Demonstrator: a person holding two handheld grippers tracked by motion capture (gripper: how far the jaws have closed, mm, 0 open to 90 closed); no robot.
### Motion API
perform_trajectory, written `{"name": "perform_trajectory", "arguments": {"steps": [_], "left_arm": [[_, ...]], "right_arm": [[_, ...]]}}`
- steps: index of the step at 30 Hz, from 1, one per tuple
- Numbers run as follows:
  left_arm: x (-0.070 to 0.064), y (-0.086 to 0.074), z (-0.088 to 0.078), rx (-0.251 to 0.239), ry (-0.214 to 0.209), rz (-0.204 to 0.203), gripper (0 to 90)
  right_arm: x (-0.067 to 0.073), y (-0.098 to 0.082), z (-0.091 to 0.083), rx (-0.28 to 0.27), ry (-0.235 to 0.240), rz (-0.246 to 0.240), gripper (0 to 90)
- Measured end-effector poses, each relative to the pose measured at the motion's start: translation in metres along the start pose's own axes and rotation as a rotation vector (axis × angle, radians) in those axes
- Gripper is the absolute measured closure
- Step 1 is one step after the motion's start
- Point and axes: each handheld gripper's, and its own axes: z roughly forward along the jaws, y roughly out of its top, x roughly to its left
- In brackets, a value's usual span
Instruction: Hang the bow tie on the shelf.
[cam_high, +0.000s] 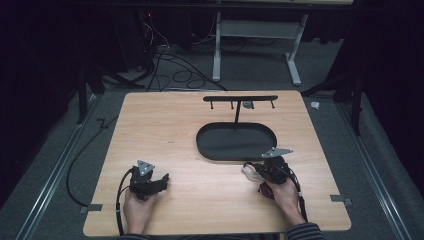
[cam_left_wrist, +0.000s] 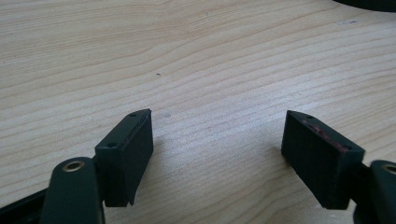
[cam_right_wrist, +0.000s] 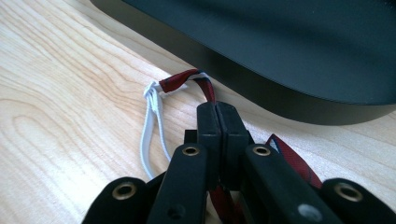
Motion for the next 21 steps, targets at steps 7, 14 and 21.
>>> {"name": "perform_trajectory", "arguments": {"steps": [7,14,21], "left_arm": [[0.0,0.0,0.0,0.0,0.0,0.0,25.4],[0.0,0.0,0.0,0.001,0.0,0.0,25.4],[0.0,0.0,0.0,0.0,0.0,0.0,25.4]], "right_arm": [[0.0,0.0,-0.012,-0.036,0.0,0.0,90.0],[0.0,-0.001,-0.033,-0.082,-0.008,-0.01,90.0],[-0.002,0.0,-0.053,-0.135,-0.024,-0.008,90.0]]}}
